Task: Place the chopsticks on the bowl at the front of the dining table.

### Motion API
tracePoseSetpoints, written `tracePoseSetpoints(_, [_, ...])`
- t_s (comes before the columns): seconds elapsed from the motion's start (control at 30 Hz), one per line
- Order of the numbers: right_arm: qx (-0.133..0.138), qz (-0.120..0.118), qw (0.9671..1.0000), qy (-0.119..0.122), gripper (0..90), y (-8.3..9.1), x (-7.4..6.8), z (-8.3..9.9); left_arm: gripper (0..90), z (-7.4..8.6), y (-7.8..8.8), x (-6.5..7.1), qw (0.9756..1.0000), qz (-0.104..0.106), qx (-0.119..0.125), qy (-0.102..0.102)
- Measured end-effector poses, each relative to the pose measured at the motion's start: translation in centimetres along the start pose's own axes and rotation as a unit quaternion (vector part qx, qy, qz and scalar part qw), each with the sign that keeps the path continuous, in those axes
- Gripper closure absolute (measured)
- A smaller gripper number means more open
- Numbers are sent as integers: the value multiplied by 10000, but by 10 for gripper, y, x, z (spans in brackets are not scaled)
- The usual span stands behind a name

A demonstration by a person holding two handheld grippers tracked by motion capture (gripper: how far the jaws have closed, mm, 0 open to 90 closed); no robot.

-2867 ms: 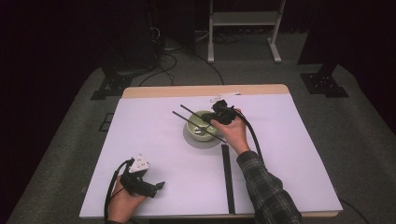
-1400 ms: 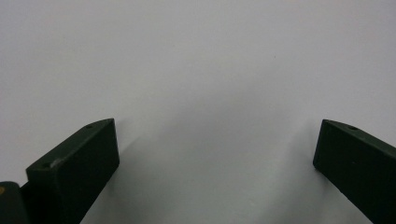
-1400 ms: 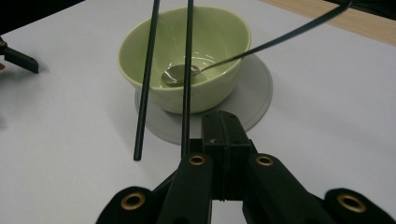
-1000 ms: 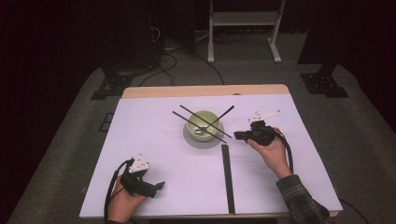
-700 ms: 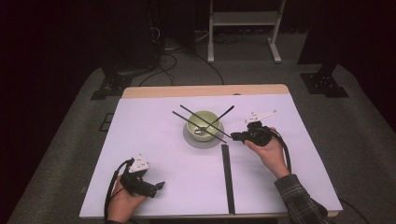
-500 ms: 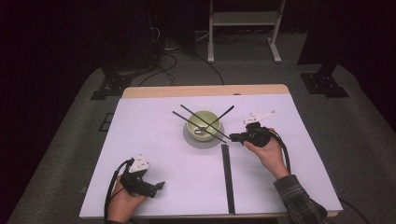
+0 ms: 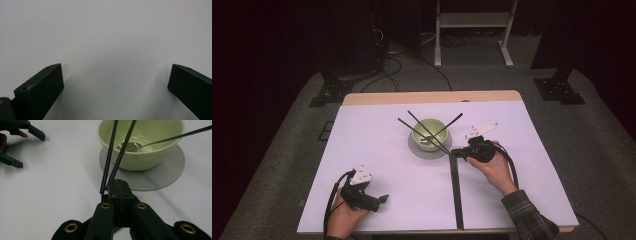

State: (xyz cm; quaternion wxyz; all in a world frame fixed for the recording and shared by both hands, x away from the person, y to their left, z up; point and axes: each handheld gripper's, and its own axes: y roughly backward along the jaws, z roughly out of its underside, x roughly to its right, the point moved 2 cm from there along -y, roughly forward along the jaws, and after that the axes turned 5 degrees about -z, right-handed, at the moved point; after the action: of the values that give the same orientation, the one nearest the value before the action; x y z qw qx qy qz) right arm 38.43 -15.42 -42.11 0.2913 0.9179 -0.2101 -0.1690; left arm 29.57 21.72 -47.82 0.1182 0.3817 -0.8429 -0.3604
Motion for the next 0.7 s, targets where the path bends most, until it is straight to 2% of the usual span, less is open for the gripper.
tracePoseSetpoints(0.7, [-132, -244, 9992, 271, 900, -19, -26, -6, 0, 0, 0, 0, 10000, 6, -3, 10])
